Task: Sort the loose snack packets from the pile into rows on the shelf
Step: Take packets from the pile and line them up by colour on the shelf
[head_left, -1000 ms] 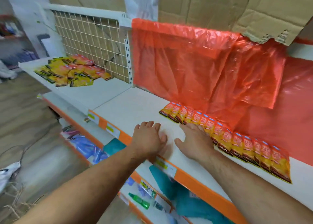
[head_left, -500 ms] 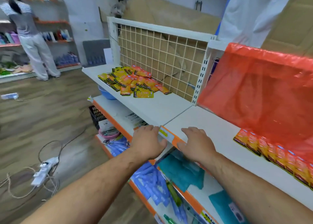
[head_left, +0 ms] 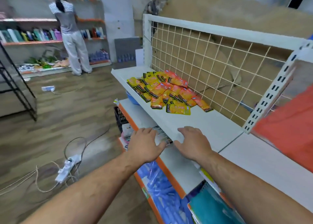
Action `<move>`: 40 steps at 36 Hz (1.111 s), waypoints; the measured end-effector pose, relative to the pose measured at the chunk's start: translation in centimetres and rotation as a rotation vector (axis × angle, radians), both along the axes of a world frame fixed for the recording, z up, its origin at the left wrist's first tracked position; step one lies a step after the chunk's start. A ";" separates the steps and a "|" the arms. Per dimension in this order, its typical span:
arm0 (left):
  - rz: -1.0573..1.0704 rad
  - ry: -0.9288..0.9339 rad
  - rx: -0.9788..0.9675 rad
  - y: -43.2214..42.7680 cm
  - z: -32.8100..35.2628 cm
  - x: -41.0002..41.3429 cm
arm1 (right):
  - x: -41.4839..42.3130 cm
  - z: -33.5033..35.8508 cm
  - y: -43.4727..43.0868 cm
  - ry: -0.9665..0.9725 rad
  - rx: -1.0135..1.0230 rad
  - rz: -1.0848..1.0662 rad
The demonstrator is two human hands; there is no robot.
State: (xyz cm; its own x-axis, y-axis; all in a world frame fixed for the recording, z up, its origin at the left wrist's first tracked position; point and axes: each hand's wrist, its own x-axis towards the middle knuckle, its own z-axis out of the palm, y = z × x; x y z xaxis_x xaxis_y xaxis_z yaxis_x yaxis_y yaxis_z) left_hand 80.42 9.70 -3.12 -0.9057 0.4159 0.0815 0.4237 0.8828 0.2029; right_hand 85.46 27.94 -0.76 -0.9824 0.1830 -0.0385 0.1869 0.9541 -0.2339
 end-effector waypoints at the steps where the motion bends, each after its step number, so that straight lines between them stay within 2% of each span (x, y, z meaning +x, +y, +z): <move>1: 0.006 0.003 -0.004 0.1 0.1 -1.3 | -1.5 -0.1 0.1 0.002 -0.006 0.004; 9: 0.027 0.038 -0.022 2.0 1.6 -11.1 | -11.9 0.9 2.0 0.038 0.004 0.039; 19: -0.043 0.045 0.012 4.3 1.3 -20.5 | -20.7 0.0 2.7 0.033 -0.018 -0.001; 30: -0.176 0.014 -0.002 5.6 1.8 -31.0 | -28.5 -1.0 1.6 0.058 -0.063 -0.269; 40: -0.224 -0.074 0.045 6.5 2.5 -35.3 | -32.9 -1.1 0.3 0.085 -0.006 -0.398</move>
State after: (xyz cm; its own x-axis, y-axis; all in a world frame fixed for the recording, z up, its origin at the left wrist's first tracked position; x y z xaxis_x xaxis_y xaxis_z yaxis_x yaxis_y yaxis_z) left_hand 45.12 16.24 -0.60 -0.7954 0.6047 0.0409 0.5904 0.7578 0.2779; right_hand 52.57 28.20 -1.86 -0.8347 0.5494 0.0376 0.5209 0.8100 -0.2694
